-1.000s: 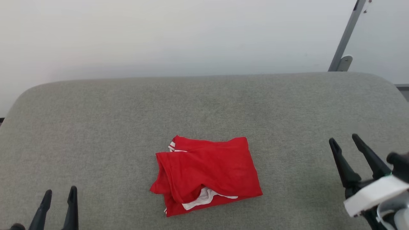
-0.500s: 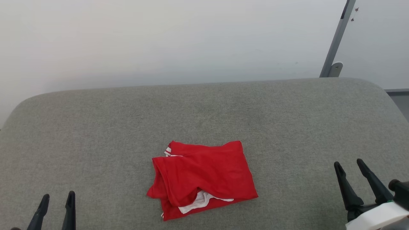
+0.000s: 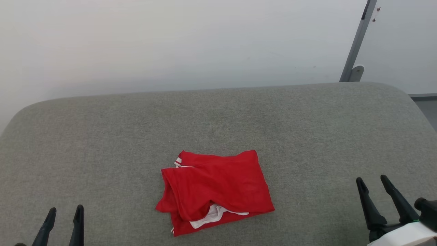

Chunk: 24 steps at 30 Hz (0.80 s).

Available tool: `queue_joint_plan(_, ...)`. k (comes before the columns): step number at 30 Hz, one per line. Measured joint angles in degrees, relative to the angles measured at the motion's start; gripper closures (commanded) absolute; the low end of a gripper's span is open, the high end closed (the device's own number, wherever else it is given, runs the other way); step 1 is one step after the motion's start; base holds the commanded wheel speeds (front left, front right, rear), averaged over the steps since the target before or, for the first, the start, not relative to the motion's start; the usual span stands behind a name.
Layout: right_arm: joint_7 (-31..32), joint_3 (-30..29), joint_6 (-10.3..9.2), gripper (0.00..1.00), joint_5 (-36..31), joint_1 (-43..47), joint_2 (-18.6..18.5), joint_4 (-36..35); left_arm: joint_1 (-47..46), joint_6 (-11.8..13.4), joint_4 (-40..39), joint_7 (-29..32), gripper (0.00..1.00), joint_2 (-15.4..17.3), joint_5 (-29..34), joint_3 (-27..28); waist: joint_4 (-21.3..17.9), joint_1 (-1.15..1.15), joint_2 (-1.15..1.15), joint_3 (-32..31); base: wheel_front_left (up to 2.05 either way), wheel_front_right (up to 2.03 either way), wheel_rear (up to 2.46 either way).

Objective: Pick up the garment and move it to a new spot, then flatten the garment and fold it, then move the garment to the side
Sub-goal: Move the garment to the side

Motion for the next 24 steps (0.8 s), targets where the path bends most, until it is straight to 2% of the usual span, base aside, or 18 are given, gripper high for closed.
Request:
queue_joint_plan(5,0.5,3.8,0.00,0.00,1.6,-1.2,-0.5,0.4,-0.3,0.0,0.3,0.0,0.00,-0.1,0.1,-0.3,0.8,0.00,0.00,0.3,0.00,0.00,0.00)
queue_joint_plan(8,4.0,7.5,0.00,0.00,4.3,-3.6,-1.5,0.4,-0.3,0.0,0.4,0.0,0.00,-0.4,0.0,-0.2,1.6,0.00,0.00,0.6,0.00,0.00,0.00)
queue_joint_plan(17,20.8,16.8,0.00,0.00,13.2,-13.6,-4.9,1.7,-1.0,0.0,0.9,0.0,0.00,-0.9,-0.1,-1.3,5.1,0.00,0.00,2.0,0.00,0.00,0.00)
queue_joint_plan(24,33.6,20.4,0.00,0.00,16.7,-21.4,-6.6,5.2,-2.9,0.0,1.6,0.0,0.00,-1.2,-0.4,-2.7,8.1,0.00,0.00,4.3,0.00,0.00,0.00)
